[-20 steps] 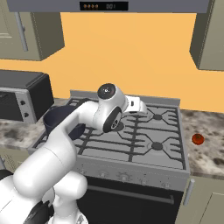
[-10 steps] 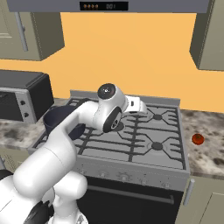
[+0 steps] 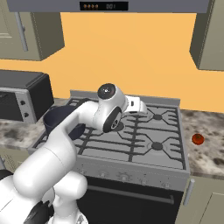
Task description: Turn on the burner for the pot on the stove. Wait thirty seconds for the pot to heat up. Then add the tomato to the pot.
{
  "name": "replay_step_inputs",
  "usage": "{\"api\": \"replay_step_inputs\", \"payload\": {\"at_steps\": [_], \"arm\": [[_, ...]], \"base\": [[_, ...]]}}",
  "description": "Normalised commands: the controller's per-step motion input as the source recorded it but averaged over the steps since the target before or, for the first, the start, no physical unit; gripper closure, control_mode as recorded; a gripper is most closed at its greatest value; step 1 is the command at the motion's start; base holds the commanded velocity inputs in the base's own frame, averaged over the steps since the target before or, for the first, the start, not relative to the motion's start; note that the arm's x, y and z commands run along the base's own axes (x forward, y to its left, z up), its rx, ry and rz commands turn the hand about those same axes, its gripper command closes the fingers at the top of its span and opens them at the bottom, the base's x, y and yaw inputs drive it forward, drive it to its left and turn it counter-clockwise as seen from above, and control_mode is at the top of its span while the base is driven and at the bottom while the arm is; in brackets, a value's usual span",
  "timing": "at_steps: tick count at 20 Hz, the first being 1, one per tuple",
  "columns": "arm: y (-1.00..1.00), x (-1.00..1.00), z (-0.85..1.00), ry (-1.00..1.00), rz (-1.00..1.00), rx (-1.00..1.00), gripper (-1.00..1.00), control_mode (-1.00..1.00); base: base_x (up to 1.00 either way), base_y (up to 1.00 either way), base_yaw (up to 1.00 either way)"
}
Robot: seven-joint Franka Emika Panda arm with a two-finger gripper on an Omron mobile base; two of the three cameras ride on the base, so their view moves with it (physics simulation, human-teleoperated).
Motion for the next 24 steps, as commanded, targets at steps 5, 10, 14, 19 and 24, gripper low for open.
{"api": "replay_step_inputs", "payload": {"at_steps": [5,10,14,19,24], "arm": [[0.0,0.0,0.0,0.0,0.0,0.0,-1.0,-1.0],[0.0,0.0,0.0,0.0,0.0,0.0,-1.0,-1.0],[0.0,0.0,0.0,0.0,0.0,0.0,-1.0,-1.0],[0.0,0.0,0.0,0.0,0.0,0.0,-1.0,-1.0],[0.0,0.0,0.0,0.0,0.0,0.0,-1.0,-1.0]], "base": [[0.0,0.0,0.0],[0.0,0.0,0.0],[0.0,0.0,0.0],[0.0,0.0,0.0],[0.0,0.0,0.0]]}}
